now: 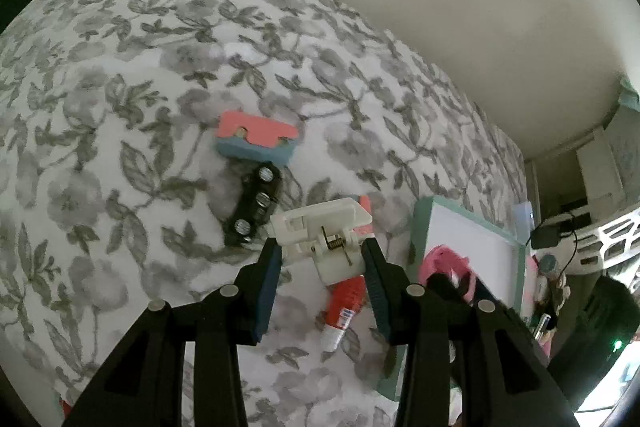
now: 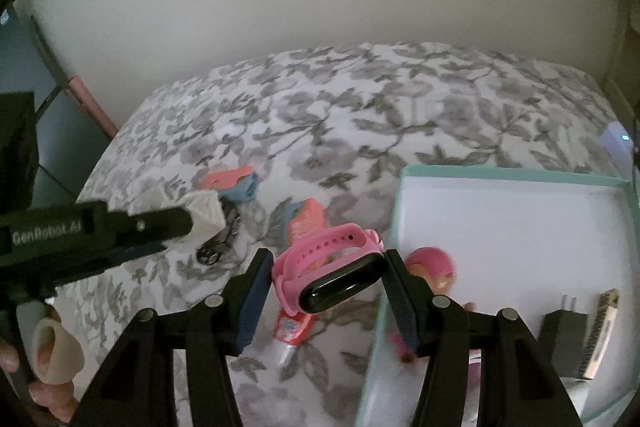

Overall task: Organize rigid objects
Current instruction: 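Carry the white plug and pink watch band into the tray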

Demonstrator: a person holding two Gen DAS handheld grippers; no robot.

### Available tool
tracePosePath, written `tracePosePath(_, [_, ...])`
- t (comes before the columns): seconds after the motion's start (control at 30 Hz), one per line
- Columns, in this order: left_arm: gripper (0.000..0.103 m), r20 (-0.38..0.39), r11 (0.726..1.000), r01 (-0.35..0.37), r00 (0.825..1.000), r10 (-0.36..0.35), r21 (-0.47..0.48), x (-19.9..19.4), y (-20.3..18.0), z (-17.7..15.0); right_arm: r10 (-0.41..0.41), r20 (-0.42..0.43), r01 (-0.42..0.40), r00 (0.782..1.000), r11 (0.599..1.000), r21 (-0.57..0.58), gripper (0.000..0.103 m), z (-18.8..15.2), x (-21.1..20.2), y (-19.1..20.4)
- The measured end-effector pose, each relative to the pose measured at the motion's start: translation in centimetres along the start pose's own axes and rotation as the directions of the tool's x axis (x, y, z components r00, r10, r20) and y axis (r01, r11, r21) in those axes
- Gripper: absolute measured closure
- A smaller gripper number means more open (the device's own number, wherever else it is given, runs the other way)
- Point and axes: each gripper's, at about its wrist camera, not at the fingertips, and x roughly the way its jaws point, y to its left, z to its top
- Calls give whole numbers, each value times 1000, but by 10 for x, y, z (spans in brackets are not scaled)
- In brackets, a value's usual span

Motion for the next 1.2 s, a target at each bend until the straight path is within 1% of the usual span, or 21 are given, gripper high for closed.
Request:
tracePosePath(0.17, [60, -9, 999, -1, 1000, 1, 44, 5, -18, -7, -65, 13, 64, 998, 996, 69, 44, 1, -7, -30])
tracePosePath(0.33, [60, -12, 996, 5, 1000, -4, 88, 10, -37, -15, -149, 19, 145, 989, 981, 129, 44, 0, -14, -62])
tracePosePath(0.53, [60, 0, 987, 12, 1000, -12, 163, 13, -67, -25, -194, 8, 186, 981, 953, 241, 44, -6, -22, -101])
tracePosePath(0.63, [60, 5, 973, -4, 1000, 3, 230, 19, -86, -33, -201, -5, 192, 980, 932, 309, 44, -10, -26, -119])
tracePosePath(0.73, [60, -7, 956, -9, 1000, 11, 293, 29, -106, -45, -254, -31, 250, 967, 909, 333, 44, -14, -28, -131])
tracePosePath(0.8, [60, -17, 944, -6, 1000, 13, 329, 35, -119, -52, -271, -43, 269, 962, 897, 352, 44, -17, -30, -139])
tracePosePath(0.87, [60, -22, 934, -5, 1000, 13, 357, 41, -130, -59, -279, -56, 278, 959, 878, 390, 44, -21, -32, -149])
tracePosePath(1.0, [60, -18, 908, -5, 1000, 14, 418, 50, -150, -73, -316, -89, 322, 944, 835, 447, 44, -30, -37, -168])
tracePosePath(1.1, [60, -13, 888, -9, 1000, 17, 460, 56, -162, -82, -330, -105, 339, 938, 813, 473, 44, -35, -40, -179])
tracePosePath(1.2, [60, -1, 877, -14, 1000, 17, 481, 61, -167, -85, -349, -109, 356, 931, 794, 493, 44, -39, -44, -185])
